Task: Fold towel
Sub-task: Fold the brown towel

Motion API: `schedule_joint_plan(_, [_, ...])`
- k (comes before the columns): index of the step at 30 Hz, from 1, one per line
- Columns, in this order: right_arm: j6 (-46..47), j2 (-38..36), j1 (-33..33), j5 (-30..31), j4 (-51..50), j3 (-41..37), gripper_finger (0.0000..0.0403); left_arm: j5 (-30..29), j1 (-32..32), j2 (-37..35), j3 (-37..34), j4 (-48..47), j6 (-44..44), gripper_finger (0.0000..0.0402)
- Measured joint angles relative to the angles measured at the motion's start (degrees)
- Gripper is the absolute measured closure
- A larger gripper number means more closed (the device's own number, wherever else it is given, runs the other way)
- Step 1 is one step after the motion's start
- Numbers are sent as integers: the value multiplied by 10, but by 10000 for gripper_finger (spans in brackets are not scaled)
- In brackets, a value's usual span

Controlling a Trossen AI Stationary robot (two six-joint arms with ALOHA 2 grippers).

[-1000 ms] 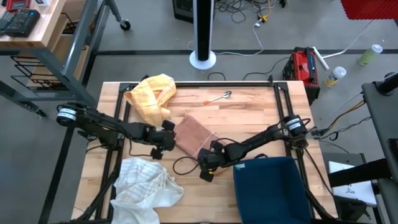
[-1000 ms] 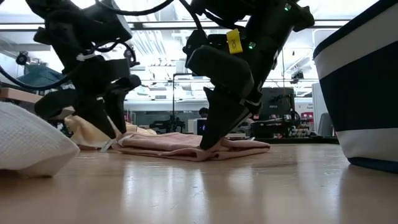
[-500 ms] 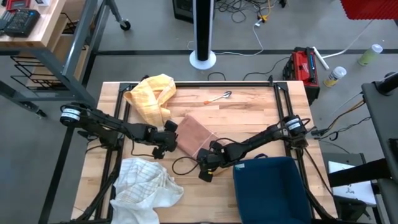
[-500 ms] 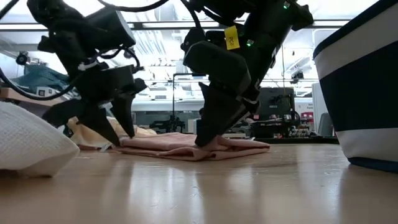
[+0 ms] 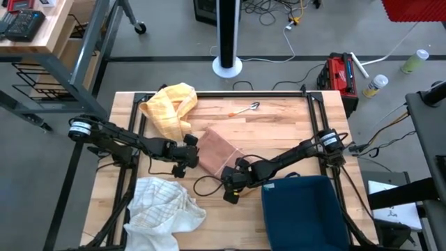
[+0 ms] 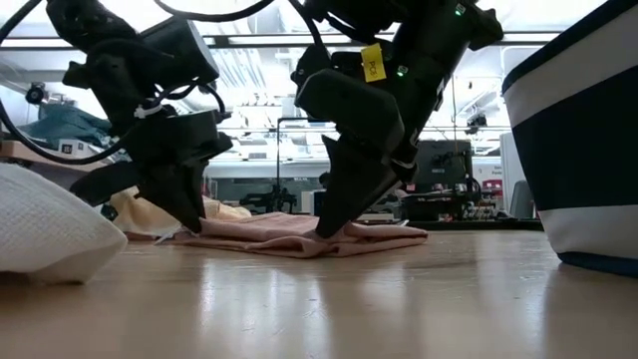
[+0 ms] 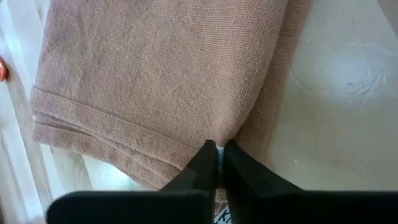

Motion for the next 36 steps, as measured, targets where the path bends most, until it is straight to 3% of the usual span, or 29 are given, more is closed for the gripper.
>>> schedule_joint_plan(3, [-5,0,0,3,-1,0,396,0,0,-1,0,0,-6,386])
schedule_joint_plan(17, [-4,-6,3,6,-110,50,401,12,0,-41,26,-40,-38,397])
schedule_joint_plan(27, [-21,-6,3,6,-109,92,402,7,0,-55,33,-113,-68,400])
schedule_joint_plan(36, [-44,-5,3,-12,-41,106,403,5,0,-80,32,-123,-78,401])
